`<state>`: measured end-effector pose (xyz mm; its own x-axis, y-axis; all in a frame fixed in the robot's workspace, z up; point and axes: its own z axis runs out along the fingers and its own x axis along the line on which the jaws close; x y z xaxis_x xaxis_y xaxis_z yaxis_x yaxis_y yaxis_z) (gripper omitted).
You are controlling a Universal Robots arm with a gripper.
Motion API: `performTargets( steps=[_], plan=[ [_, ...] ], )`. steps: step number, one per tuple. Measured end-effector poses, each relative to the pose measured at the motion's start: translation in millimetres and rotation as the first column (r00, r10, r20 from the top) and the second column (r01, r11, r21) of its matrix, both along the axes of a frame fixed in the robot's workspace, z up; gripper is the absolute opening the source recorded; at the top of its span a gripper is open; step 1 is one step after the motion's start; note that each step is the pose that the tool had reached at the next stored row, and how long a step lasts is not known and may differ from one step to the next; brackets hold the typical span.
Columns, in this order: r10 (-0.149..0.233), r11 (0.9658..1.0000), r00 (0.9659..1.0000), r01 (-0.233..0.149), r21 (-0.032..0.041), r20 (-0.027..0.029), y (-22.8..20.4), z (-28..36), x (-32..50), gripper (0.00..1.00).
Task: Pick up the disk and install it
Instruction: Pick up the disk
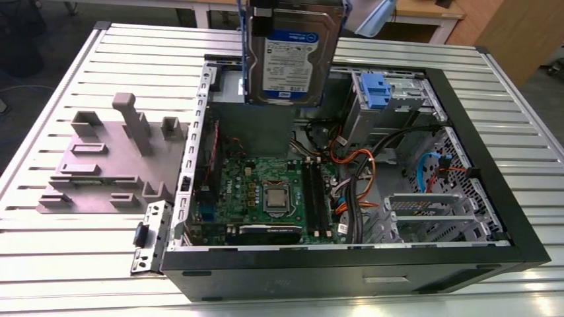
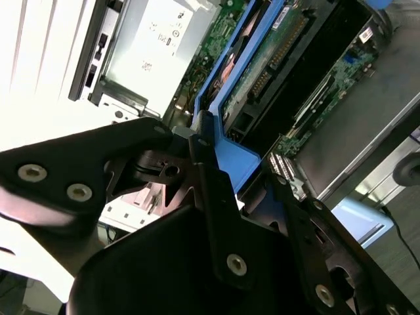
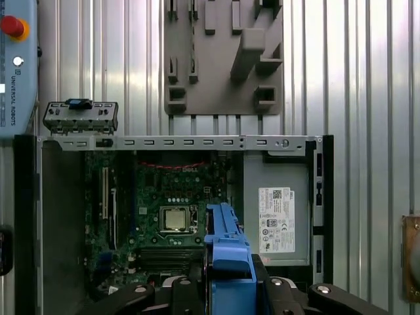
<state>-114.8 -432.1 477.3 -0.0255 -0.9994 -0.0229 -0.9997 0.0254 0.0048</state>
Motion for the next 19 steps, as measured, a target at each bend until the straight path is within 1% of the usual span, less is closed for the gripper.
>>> performTargets(
  steps=[2,6,10,12,16,17,19],
  plan=[
    [0.0,1.0,1.0,0.0,-0.0001,0.0001,-0.2,-0.1,3.6,0.36],
    [0.0,1.0,1.0,0.0,-0.0021,0.0,-1.1,-0.2,7.4,0.36],
    [0.0,1.0,1.0,0.0,-0.0048,0.0,-3.5,-0.6,11.3,0.36],
    [0.0,1.0,1.0,0.0,-0.0054,-0.0001,-4.2,-0.7,16.6,0.36],
    [0.0,1.0,1.0,0.0,-0.0055,-0.0001,-4.7,-1.1,31.4,0.36],
    [0.0,1.0,1.0,0.0,-0.0055,0.0,-4.7,-1.2,34.1,0.36],
    [0.0,1.0,1.0,0.0,-0.0055,-0.0001,-4.8,-1.2,37.1,0.36]
  ],
)
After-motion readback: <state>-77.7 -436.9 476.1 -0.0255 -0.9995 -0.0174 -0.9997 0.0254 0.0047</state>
